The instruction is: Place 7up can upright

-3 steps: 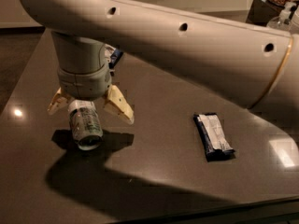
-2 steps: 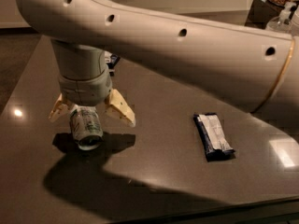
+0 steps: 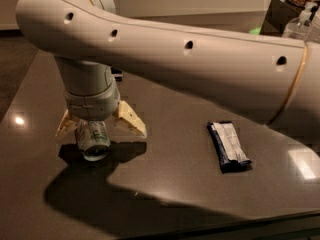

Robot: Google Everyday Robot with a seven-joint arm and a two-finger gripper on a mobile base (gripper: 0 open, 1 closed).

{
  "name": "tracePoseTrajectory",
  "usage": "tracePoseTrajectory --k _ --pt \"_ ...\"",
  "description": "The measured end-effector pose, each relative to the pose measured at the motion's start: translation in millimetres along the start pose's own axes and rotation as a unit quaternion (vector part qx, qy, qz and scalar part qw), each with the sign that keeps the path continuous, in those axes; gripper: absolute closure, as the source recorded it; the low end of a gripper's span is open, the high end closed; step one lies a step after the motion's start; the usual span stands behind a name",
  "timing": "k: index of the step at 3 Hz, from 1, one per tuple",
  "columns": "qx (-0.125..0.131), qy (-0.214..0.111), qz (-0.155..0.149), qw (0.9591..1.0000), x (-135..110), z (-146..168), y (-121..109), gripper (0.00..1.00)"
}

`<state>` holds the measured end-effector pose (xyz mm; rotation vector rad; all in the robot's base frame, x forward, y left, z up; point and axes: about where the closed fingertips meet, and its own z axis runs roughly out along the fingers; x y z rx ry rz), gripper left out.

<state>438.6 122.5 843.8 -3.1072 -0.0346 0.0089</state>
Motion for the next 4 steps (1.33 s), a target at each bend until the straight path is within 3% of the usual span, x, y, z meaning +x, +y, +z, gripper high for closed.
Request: tracePoseTrajectory --k 1,3,4 --pt "-0.002 -0.003 -0.012 0.9999 -0.2 -1.0 -0.4 0.15" --pt "0.024 -0.027 -0.010 0.9993 0.8 -14.4 1.7 0.62" --pt "0.045 -0.061 0.023 0.9968 4.3 -23.0 1.8 0.85"
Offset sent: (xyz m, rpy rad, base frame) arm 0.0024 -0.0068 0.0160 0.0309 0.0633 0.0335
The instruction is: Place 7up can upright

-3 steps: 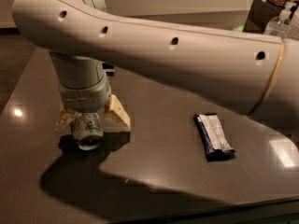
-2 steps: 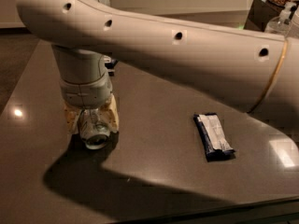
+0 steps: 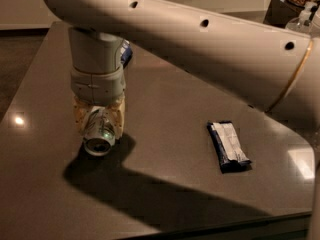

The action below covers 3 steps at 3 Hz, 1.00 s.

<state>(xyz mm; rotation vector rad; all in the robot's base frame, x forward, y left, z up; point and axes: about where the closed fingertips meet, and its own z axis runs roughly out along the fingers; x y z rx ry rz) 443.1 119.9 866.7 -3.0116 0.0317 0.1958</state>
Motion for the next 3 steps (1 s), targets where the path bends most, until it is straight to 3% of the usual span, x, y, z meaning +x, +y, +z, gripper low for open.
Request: tracePoseTrajectory --k 1,2,3 --pt "0.049 -0.055 0.072 0.9947 6.2 -18.5 1.3 1.00" --pt "0.117 -0.111 0.167 0.9728 12.4 -45.1 -1.7 1.00" --pt "0.177 -0.158 0.270 0.9334 16.3 -65.5 0.0 1.00"
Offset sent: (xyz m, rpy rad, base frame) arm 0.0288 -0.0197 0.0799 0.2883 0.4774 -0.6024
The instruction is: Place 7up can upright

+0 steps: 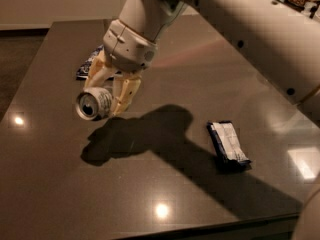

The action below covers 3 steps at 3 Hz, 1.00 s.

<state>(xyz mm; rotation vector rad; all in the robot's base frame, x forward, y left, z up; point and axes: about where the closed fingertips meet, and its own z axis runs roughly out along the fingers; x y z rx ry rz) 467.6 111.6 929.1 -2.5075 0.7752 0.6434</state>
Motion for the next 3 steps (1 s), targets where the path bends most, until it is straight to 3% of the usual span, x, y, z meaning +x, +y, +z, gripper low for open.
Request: tracePoseTrajectory --k 1,2,3 --pt "0.058 -0.043 0.111 0.9912 5.2 -14.3 -6.5 1.00" --pt "0.101 -0.079 0.193 0.9727 12.6 -25.3 -14.8 1.00" --pt "0.127 -0.117 0.251 0.9525 20.5 -30.9 -23.7 1.00"
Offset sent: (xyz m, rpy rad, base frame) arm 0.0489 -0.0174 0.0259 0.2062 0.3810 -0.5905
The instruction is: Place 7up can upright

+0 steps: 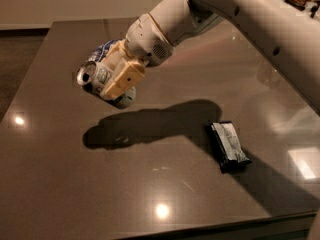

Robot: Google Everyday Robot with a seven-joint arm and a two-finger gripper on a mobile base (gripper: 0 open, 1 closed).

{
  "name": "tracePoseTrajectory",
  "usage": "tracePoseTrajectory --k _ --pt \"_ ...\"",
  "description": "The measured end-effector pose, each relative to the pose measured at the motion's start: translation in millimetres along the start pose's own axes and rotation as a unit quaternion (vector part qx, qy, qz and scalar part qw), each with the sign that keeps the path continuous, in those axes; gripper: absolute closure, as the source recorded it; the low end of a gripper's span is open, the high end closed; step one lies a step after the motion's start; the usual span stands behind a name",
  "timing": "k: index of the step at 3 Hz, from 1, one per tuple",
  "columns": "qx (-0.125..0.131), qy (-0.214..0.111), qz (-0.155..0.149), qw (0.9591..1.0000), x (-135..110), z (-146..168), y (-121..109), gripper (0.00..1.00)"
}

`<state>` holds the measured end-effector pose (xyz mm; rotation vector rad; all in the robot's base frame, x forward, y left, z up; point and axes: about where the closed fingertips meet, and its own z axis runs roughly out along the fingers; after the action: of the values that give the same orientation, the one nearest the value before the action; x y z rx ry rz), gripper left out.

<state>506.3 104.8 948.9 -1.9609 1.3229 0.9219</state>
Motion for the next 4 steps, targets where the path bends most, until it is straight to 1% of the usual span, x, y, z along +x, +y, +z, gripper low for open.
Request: tracePoseTrajectory --k 1,2,3,4 --pt "0.016 -0.042 0.042 0.9981 2.0 2.0 -12.0 1.00" --pt "0.039 -0.106 0.079 0.9905 8.6 6.5 -26.1 1.00" --pt "0.052 -0.138 0.092 0.9847 12.1 7.9 -32.2 1.00" --pt "0.056 -0.185 0.086 0.9773 15.6 5.3 -37.2 1.00"
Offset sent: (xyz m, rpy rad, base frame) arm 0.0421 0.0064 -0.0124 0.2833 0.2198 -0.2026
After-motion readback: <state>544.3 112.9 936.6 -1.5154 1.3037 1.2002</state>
